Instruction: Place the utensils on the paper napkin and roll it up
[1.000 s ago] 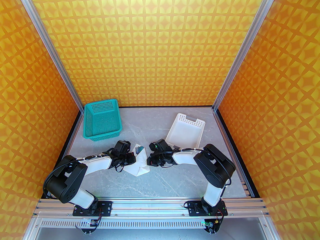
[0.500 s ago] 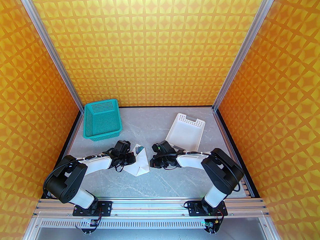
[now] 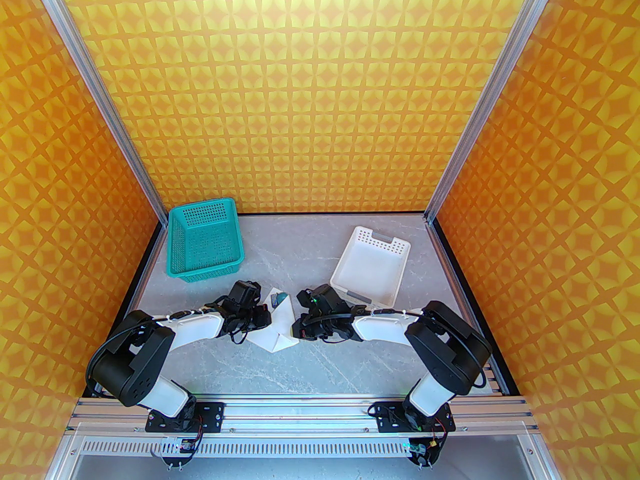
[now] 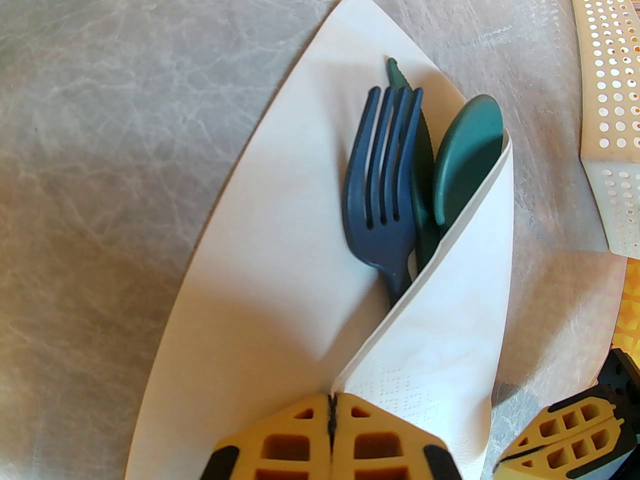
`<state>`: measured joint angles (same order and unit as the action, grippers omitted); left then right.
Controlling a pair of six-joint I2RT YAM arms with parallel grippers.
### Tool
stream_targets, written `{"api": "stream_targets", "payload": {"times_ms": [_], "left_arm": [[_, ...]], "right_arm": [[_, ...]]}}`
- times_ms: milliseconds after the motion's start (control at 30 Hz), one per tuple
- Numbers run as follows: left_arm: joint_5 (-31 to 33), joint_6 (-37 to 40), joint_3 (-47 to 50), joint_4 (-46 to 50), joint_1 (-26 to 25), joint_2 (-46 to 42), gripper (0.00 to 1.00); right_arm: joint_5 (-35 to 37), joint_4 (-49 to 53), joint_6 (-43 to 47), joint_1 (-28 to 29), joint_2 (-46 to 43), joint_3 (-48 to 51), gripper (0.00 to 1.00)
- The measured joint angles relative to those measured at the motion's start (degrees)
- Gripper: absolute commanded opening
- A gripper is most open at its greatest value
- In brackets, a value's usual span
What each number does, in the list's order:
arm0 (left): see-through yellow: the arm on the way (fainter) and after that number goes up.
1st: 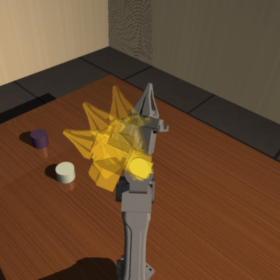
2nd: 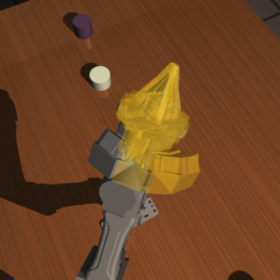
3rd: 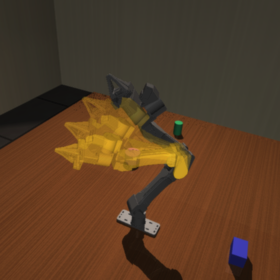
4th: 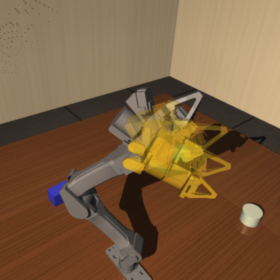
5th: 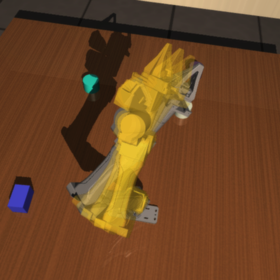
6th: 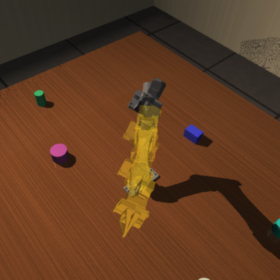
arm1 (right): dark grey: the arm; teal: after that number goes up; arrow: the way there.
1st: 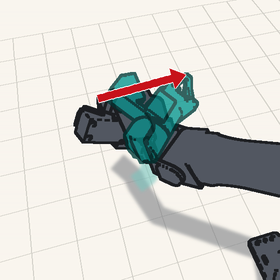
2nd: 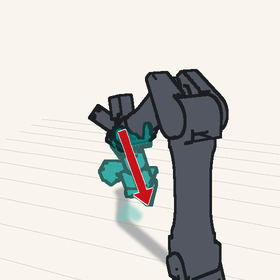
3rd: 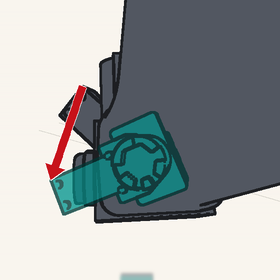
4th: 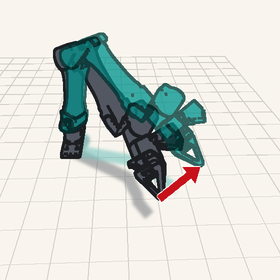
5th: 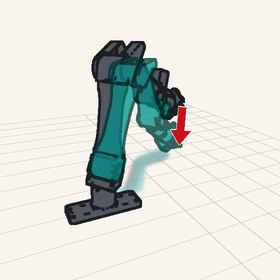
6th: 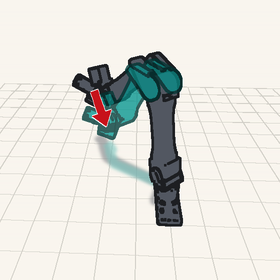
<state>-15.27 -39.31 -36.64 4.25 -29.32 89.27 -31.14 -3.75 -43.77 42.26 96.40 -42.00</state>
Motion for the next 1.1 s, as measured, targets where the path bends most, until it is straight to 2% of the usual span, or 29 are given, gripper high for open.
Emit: {"api": "stream_targets", "payload": {"times_ms": [267, 633, 1100], "left_arm": [[0.37, 0.39, -0.17, 0.35, 0.0, 0.0, 0.0], [0.48, 0.44, -0.33, 0.76, -0.07, 0.0, 0.0], [1.33, 0.44, -0.35, 1.33, -0.11, -0.31, 0.0]], "right_arm": [[-0.55, -1.9, -0.7, 0.0, 3.04, 1.22, 0.0], [1.14, -3.52, 0.09, 0.04, 1.38, 3.69, 0.0], [2.89, 5.03, 0.72, 0.04, -5.2, 3.91, 0.0]]}}
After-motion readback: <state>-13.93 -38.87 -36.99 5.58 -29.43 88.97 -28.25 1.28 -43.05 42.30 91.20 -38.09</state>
